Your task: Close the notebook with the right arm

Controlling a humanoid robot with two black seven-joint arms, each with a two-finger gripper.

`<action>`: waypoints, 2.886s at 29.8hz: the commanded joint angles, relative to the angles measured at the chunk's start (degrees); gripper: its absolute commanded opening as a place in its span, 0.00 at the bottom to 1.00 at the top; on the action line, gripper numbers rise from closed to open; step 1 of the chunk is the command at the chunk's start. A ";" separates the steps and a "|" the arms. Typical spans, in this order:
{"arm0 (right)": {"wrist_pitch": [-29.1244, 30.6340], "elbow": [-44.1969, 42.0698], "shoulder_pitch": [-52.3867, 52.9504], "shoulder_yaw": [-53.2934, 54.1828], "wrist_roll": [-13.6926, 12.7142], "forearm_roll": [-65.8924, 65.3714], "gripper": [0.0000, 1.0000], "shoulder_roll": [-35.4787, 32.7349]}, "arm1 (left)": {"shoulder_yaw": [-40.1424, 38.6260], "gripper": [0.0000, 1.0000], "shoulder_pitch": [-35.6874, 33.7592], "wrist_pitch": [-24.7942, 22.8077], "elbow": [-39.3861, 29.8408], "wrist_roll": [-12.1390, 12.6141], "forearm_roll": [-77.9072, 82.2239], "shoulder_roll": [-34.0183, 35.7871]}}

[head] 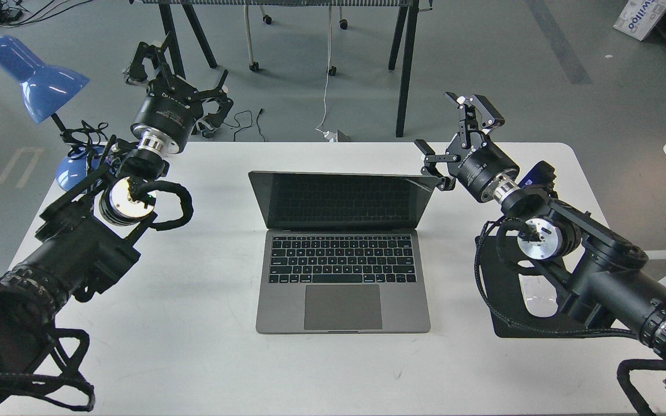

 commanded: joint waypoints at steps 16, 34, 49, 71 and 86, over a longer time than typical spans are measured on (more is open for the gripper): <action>1.97 4.97 -1.74 -7.00 0.44 -1.23 1.00 -5.34 | -0.09 1.00 0.00 0.01 -0.05 -0.08 0.00 -0.01; 1.70 4.89 -2.18 -17.64 0.62 -10.98 1.00 -5.25 | -0.09 1.00 0.00 0.01 -0.05 0.01 0.00 -0.01; -0.84 2.87 -2.71 -22.38 0.62 -19.77 1.00 -4.72 | -0.09 1.00 0.00 0.01 -0.13 0.01 0.00 -0.01; -1.02 2.87 -2.53 -25.81 0.18 -20.39 1.00 -4.72 | -0.09 1.00 0.00 -0.08 -0.13 0.01 0.00 -0.01; -1.02 1.99 -1.57 -24.67 0.61 -20.13 1.00 -4.63 | -0.18 1.00 0.00 -0.08 -0.13 -0.08 0.00 -0.01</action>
